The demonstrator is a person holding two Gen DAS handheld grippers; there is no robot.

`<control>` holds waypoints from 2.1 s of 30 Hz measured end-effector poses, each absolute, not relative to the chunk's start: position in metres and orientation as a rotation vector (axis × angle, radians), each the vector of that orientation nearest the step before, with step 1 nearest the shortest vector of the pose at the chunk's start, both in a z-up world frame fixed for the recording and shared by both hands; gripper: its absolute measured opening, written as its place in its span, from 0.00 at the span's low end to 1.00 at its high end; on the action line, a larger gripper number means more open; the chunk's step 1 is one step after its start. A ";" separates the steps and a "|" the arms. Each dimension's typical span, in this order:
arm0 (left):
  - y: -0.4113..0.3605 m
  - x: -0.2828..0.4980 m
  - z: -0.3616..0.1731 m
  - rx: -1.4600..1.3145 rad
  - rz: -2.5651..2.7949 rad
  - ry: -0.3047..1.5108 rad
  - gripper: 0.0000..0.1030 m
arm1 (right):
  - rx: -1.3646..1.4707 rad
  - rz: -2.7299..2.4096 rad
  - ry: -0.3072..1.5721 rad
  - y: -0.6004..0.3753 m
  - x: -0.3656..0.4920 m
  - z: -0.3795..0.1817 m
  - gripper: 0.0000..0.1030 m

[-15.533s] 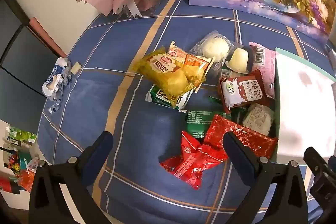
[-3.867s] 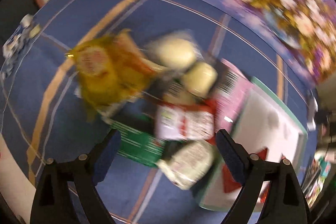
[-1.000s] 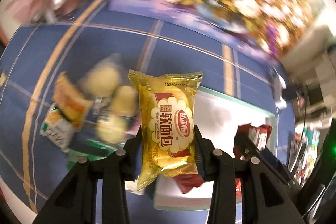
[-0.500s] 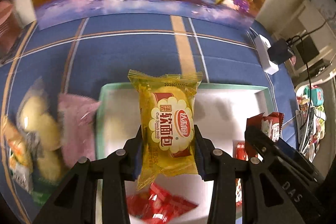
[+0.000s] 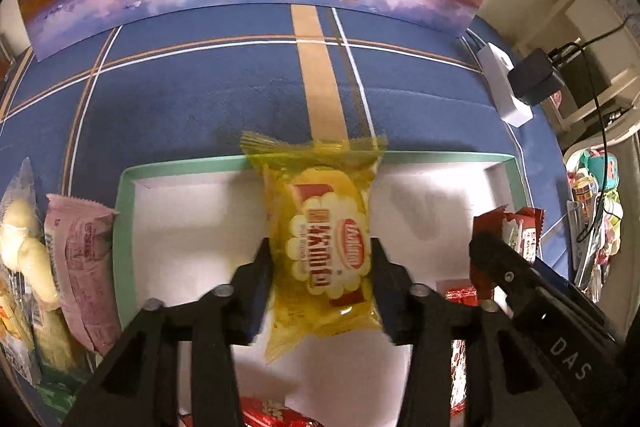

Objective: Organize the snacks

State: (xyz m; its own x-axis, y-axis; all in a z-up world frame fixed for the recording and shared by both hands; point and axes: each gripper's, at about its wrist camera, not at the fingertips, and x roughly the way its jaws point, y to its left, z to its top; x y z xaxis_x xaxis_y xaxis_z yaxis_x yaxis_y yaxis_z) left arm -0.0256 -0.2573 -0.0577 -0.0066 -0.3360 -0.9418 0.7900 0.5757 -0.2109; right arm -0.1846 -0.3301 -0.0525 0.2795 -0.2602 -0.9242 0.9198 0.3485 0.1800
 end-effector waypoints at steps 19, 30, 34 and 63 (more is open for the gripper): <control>-0.173 0.004 0.012 0.228 -0.860 1.200 0.80 | 0.805 -0.898 0.920 -0.304 -0.186 -0.027 0.79; -0.108 0.017 0.019 0.033 -0.838 1.226 0.80 | 0.726 -0.834 0.920 -0.264 -0.165 -0.002 0.80; -0.084 0.023 0.015 -0.099 -0.800 1.273 0.80 | 0.726 -0.796 0.915 -0.250 -0.158 0.004 0.80; 0.051 0.072 0.011 0.005 -0.123 1.260 0.80 | 0.732 -0.538 1.000 -0.145 -0.098 0.002 0.80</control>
